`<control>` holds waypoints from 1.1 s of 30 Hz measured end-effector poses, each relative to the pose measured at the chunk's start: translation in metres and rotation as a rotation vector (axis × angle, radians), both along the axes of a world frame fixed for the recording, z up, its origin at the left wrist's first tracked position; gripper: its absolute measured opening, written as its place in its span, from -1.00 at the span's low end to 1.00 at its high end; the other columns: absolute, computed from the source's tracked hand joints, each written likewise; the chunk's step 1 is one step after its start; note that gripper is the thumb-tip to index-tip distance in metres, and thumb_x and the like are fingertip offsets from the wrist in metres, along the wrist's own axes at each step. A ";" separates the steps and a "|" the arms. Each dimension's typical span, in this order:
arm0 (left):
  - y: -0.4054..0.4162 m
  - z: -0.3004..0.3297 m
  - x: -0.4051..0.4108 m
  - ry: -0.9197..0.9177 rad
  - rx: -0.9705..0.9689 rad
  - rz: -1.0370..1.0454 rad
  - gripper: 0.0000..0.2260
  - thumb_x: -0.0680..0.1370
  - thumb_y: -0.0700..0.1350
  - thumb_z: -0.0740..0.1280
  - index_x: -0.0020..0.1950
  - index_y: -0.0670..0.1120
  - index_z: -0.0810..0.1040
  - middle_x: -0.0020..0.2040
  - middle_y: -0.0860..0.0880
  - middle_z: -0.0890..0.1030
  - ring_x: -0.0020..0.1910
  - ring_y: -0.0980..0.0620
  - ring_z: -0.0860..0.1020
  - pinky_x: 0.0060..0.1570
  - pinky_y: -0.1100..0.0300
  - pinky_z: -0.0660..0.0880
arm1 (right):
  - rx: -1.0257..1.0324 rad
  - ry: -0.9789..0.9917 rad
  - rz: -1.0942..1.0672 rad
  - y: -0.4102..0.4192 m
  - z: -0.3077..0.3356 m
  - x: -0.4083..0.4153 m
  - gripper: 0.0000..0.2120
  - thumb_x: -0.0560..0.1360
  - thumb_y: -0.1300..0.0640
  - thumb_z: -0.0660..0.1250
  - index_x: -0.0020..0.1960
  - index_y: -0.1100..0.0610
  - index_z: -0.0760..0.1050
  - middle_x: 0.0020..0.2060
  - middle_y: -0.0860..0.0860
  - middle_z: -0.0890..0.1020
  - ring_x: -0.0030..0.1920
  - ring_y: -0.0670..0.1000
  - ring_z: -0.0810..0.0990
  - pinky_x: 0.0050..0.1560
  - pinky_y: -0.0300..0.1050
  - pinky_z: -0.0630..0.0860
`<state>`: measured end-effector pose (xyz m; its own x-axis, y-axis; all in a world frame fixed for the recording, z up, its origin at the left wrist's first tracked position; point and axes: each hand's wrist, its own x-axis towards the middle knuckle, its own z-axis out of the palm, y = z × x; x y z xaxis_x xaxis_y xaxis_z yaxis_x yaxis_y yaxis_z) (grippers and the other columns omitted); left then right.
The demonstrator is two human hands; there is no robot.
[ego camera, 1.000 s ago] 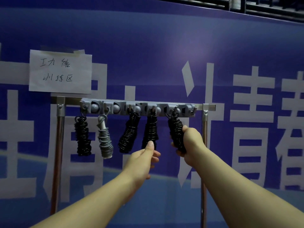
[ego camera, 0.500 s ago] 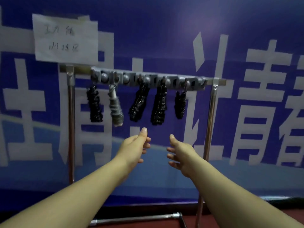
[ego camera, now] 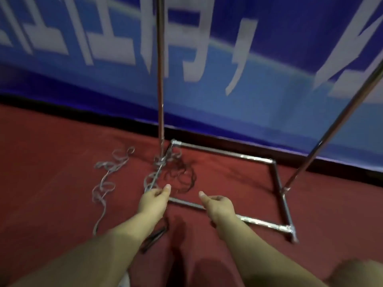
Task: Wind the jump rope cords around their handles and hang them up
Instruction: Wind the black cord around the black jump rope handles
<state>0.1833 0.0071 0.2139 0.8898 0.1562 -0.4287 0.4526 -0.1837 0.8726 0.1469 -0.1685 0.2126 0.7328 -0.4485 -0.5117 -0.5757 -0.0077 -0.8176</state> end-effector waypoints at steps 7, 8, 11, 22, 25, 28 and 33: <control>0.038 -0.129 -0.056 0.183 0.065 0.077 -0.74 0.55 0.11 0.41 -0.15 -0.08 0.62 -0.24 -0.05 0.67 -0.12 -0.16 0.66 0.07 -0.11 0.62 | 0.090 0.166 -0.010 0.061 -0.122 -0.055 -0.63 0.42 -0.12 0.51 -0.08 0.20 0.62 -0.29 0.05 0.64 -0.33 0.02 0.53 -0.23 -0.15 0.48; 0.043 -0.140 -0.063 0.179 0.086 0.087 -0.77 0.55 0.08 0.41 -0.11 -0.09 0.63 -0.24 -0.04 0.66 -0.10 -0.15 0.66 0.06 -0.06 0.62 | 0.103 0.177 0.016 0.069 -0.136 -0.065 -0.63 0.42 -0.14 0.51 -0.06 0.18 0.62 -0.27 0.05 0.66 -0.32 0.03 0.55 -0.26 -0.15 0.47; 0.052 -0.143 -0.077 0.149 0.204 0.035 -0.79 0.57 -0.01 0.41 0.11 -0.12 0.64 -0.03 -0.08 0.68 0.09 -0.12 0.63 0.03 0.21 0.44 | 0.102 0.188 0.129 0.075 -0.155 -0.081 -0.62 0.40 -0.20 0.49 -0.07 0.12 0.65 -0.31 0.00 0.66 -0.31 0.01 0.56 -0.38 -0.15 0.40; 0.065 -0.197 -0.050 0.154 0.588 -0.186 -0.49 0.55 0.08 0.41 0.43 -0.13 0.48 0.43 -0.11 0.41 0.42 -0.15 0.38 0.45 0.05 0.31 | 0.109 0.246 0.161 0.071 -0.199 -0.074 -0.72 0.45 -0.11 0.45 -0.26 0.09 0.61 -0.36 -0.03 0.66 -0.27 0.02 0.60 -0.05 0.12 0.61; 0.051 -0.214 -0.035 0.126 0.705 -0.286 -0.44 0.54 0.15 0.40 0.46 -0.09 0.45 0.45 -0.08 0.38 0.42 -0.15 0.32 0.42 0.04 0.30 | 0.113 0.266 0.151 0.072 -0.215 -0.064 -0.73 0.47 -0.09 0.44 -0.27 0.09 0.59 -0.34 -0.01 0.66 -0.26 0.04 0.61 -0.02 0.13 0.61; 0.040 -0.224 -0.025 0.118 0.857 -0.346 -0.43 0.49 0.22 0.42 0.43 0.01 0.48 0.39 -0.04 0.45 0.35 -0.15 0.37 0.31 0.02 0.39 | 0.128 0.266 0.136 0.075 -0.221 -0.053 -0.72 0.49 -0.06 0.42 -0.30 0.09 0.56 -0.37 0.00 0.62 -0.28 0.04 0.57 -0.06 0.10 0.58; 0.031 -0.234 -0.019 0.164 1.012 -0.439 -0.57 0.48 0.18 0.43 0.28 0.04 0.53 0.26 -0.03 0.53 0.32 -0.12 0.40 0.24 0.01 0.37 | 0.149 0.287 0.037 0.077 -0.235 -0.047 -0.68 0.45 -0.12 0.45 -0.30 0.11 0.57 -0.48 -0.09 0.55 -0.39 -0.02 0.49 -0.21 -0.07 0.43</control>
